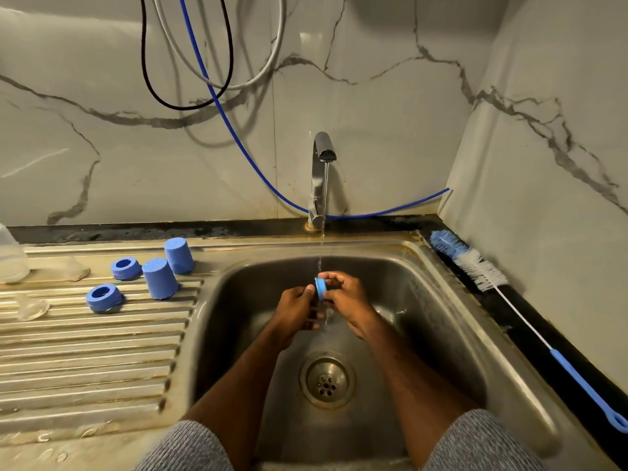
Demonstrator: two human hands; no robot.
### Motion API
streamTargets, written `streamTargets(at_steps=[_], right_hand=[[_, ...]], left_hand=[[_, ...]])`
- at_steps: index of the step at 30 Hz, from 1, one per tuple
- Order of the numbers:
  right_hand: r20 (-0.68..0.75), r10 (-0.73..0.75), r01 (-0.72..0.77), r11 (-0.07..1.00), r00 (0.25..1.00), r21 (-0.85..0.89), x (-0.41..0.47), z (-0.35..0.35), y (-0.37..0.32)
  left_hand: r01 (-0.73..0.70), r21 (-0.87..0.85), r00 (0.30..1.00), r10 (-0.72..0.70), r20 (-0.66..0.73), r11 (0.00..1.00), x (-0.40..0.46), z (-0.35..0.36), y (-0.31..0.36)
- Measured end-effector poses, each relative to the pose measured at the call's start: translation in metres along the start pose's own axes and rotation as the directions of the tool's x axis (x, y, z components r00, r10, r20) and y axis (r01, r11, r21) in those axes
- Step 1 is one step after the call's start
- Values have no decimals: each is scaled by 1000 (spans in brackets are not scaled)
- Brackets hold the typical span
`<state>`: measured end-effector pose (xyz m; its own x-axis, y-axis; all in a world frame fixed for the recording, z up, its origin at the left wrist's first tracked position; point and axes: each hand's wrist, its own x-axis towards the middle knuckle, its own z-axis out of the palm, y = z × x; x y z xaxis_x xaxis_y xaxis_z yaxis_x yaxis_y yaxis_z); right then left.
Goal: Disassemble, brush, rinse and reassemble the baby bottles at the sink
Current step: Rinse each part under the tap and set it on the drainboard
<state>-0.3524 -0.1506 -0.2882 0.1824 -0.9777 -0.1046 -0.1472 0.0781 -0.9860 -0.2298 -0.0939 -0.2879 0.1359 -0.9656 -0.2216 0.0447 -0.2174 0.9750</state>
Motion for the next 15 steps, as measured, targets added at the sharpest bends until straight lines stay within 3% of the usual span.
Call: streamTargets(at_steps=[12, 15], right_hand=[[13, -7, 5, 996, 1000, 92, -6, -1, -7], [56, -13, 2, 982, 998, 191, -4, 0, -6]], left_hand=[[-8, -77, 999, 11, 42, 997, -2, 4, 6], [-39, -138, 997, 48, 62, 990, 0, 3, 7]])
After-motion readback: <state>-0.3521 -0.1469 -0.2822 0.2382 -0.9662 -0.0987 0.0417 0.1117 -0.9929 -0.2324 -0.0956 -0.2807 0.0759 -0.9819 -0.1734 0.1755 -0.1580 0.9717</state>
